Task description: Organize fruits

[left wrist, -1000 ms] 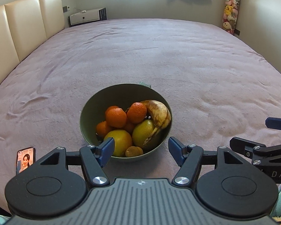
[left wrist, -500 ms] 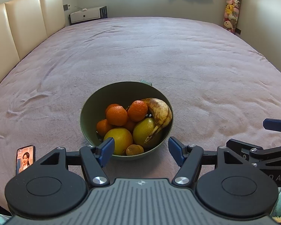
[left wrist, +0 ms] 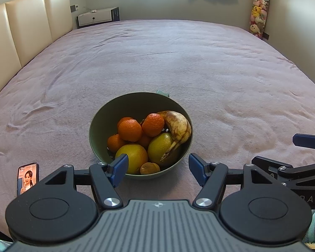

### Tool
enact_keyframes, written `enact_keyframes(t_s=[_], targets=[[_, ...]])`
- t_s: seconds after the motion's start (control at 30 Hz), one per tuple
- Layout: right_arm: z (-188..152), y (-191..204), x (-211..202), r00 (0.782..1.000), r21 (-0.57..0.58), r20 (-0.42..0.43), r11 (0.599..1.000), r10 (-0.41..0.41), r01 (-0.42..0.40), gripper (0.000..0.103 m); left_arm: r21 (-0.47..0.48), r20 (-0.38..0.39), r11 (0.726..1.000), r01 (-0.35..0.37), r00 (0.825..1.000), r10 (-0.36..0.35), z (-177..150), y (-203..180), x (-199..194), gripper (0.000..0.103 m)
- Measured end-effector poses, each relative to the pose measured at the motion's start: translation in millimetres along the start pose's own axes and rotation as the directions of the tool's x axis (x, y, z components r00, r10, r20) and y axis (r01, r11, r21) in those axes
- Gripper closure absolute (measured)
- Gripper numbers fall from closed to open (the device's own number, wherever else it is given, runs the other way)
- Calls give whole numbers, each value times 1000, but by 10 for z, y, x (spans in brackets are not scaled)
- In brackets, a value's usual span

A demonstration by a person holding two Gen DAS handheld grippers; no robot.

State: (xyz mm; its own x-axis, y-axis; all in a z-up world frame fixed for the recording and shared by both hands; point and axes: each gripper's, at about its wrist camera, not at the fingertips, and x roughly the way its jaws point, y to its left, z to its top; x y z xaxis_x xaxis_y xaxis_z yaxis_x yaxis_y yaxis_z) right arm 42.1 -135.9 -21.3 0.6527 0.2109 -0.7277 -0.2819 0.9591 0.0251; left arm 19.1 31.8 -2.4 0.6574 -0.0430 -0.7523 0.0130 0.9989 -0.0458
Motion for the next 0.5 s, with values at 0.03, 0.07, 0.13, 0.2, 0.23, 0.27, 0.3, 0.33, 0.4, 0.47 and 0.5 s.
enact_keyframes(t_s=[0.03,0.07,0.13,0.2,0.23,0.27,0.3,0.33,0.4,0.47,0.5], targets=[[1,0,-2,1000,0,0,1000,1,-1,7,0,0,1000,0,1000,0,1,-1,-2,26],[3,0,-3,1000,0,0,1000,1,-1,7,-1,1,1000,1,1000,-1,2,-4,-10,26],[2,-2,-3,1000,0,0,1000,1,-1,7,0,2,1000,1,1000,-1,2,-12,-15,26],[3,-1,-3,1000,1,0,1000,1,-1,7,0,3,1000,1,1000,-1,3,-16,-18,26],[2,-2,-2,1000,1,0,1000,1,-1,7,0,2,1000,0,1000,0,3,-16,-17,26],[4,-4,-3,1000,1,0,1000,1,-1,7,-1,2,1000,0,1000,0,3,-14,-17,26],[4,-3,-4,1000,2,0,1000,1,-1,7,-1,3,1000,0,1000,0,3,-17,-20,26],[6,-8,-5,1000,2,1,1000,2,-2,7,-1,3,1000,1,1000,-1,4,-17,-20,26],[8,-12,-8,1000,2,1,1000,3,-3,7,0,3,1000,1,1000,-1,4,-13,-18,26],[8,-11,-10,1000,2,0,1000,3,-3,7,0,3,1000,1,1000,-1,4,-16,-20,26],[9,-11,-11,1000,2,1,1000,3,-3,7,0,3,1000,1,1000,-1,4,-14,-19,26]])
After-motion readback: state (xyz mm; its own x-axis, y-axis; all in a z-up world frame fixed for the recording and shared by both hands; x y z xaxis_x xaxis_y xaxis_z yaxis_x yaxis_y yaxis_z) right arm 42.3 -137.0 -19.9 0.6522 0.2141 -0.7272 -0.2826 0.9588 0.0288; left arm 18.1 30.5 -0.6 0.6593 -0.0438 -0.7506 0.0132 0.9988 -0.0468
